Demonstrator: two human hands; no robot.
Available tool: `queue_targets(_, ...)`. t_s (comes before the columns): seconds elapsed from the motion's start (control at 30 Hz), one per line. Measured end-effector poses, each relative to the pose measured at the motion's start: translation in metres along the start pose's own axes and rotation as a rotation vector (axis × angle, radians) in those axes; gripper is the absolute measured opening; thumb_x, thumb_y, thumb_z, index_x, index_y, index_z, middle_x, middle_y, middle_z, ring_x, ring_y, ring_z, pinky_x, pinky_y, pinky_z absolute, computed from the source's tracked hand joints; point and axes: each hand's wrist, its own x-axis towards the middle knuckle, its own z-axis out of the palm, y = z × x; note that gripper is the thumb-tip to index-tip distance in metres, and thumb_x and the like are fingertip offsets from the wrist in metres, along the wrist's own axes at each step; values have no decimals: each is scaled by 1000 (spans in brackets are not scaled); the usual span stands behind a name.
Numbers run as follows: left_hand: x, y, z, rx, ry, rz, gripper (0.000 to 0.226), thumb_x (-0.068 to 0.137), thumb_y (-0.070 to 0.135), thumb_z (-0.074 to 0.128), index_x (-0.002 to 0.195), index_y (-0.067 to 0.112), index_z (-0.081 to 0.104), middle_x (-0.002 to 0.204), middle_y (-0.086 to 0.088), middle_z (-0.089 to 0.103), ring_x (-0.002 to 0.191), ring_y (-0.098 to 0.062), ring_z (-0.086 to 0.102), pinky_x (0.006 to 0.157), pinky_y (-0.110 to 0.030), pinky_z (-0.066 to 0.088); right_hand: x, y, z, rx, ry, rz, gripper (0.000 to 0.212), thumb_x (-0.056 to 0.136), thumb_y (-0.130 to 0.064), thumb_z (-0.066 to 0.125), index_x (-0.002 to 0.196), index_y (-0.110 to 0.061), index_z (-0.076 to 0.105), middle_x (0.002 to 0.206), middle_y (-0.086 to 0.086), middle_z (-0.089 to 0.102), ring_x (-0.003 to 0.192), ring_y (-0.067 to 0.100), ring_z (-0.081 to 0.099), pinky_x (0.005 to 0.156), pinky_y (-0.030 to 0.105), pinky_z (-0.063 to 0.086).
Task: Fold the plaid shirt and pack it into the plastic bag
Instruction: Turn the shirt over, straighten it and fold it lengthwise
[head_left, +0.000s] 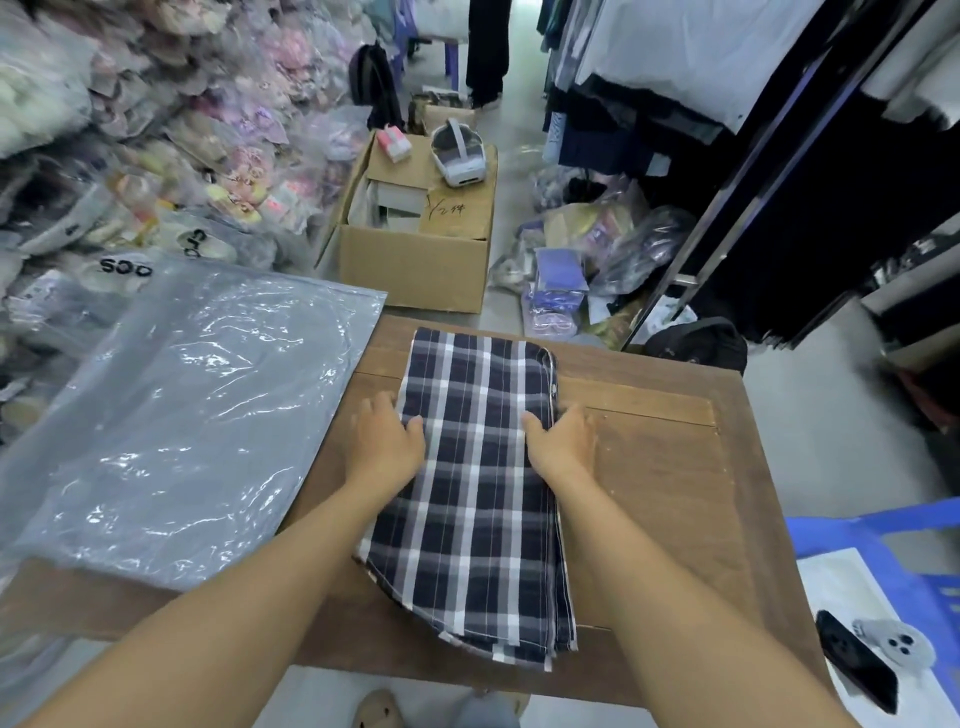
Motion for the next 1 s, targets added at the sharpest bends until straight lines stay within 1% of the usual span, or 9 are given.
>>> queue_targets(0.13,5,17,16,-182,-75,-74,29,96,19,59,124,13,52,120,-5,59,98,-22,62,84,-40,57,8,6,-18,93,-12,53,30,94,-25,68,119,-18,53,117,0,58,102,22,55,81,36,44)
queue_targets(0.2,3,33,31,-219,-127,-87,22,95,20,61,115,18,54,112,-2,62,92,-21,64,82,-44,59,15,15,-36,90,38,63,20,94,-19,65,109,-19,52,116,3,61,95,23,55,76,33,42)
queue_targets(0.33,-11,70,61,-286,-222,-52,14,94,21,64,101,23,52,101,2,62,87,-19,65,80,-41,60,32,45,-78,34,111,97,18,94,-23,64,104,-21,50,113,6,63,91,25,56,76,36,45)
queue_targets(0.43,-14,81,73,-272,-241,-10,15,95,27,63,105,24,53,105,1,62,86,-17,64,79,-39,59,39,52,-94,-3,64,122,32,89,-30,71,108,-21,48,122,9,62,104,29,60,89,46,53)
queue_targets(0.57,5,63,42,-89,-76,117,38,98,43,50,123,15,57,121,-4,59,113,-24,56,95,-43,50,38,34,-95,-146,179,-13,44,90,-29,68,127,-13,52,141,14,46,134,36,39,109,53,38)
queue_targets(0.67,37,19,-2,224,182,171,40,98,38,49,126,10,57,129,-10,56,123,-31,46,101,-43,39,29,0,-78,-163,207,-153,40,92,-26,62,130,-18,51,138,10,49,132,34,41,110,53,33)
queue_targets(0.73,57,-18,-24,311,249,100,46,94,39,55,128,8,56,131,-14,55,125,-35,45,104,-46,35,25,-26,-55,-106,159,-242,36,92,-25,62,126,-18,53,133,8,53,127,32,46,107,52,38)
queue_targets(0.87,71,-75,-42,396,72,17,73,94,56,43,152,15,28,157,-13,28,144,-35,23,117,-51,20,9,-81,7,-20,-42,-417,30,95,-28,62,122,-17,54,125,6,55,114,22,50,98,41,45)
queue_targets(1.0,58,-96,-45,417,-33,85,70,99,58,31,157,22,17,166,-6,9,151,-30,9,121,-46,10,-9,-126,78,-63,-249,-558,38,95,-30,65,127,-14,56,128,5,57,119,21,53,104,39,44)
